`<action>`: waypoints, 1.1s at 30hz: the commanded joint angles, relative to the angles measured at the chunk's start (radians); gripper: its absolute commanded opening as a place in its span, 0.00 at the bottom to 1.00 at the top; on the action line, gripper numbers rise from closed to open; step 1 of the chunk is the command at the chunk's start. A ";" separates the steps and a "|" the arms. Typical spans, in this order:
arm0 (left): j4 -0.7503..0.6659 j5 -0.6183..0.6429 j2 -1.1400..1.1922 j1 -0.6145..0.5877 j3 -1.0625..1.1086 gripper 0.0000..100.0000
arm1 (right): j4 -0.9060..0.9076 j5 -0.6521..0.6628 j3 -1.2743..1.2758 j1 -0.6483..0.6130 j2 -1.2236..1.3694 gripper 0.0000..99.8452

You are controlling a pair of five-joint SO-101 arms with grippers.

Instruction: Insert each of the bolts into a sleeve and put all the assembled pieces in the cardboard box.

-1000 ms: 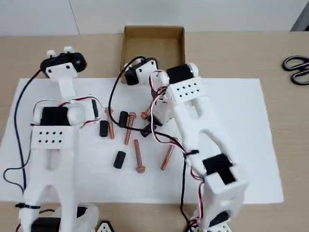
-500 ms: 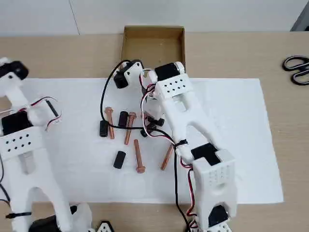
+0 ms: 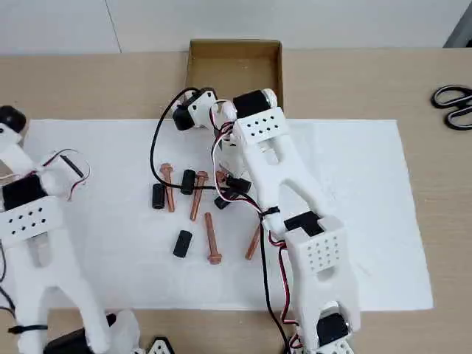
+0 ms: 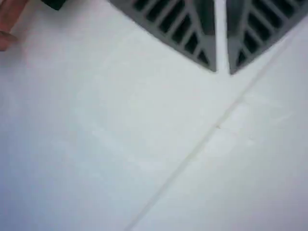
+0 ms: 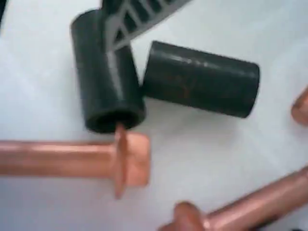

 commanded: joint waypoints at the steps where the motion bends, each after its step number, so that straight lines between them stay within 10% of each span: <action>1: -0.072 0.006 -0.011 -0.002 0.050 0.01 | 0.002 -0.009 -0.041 0.008 0.012 0.14; 33: -0.120 0.006 -0.012 0.000 0.096 0.01 | 0.022 -0.044 -0.043 0.001 -0.074 0.14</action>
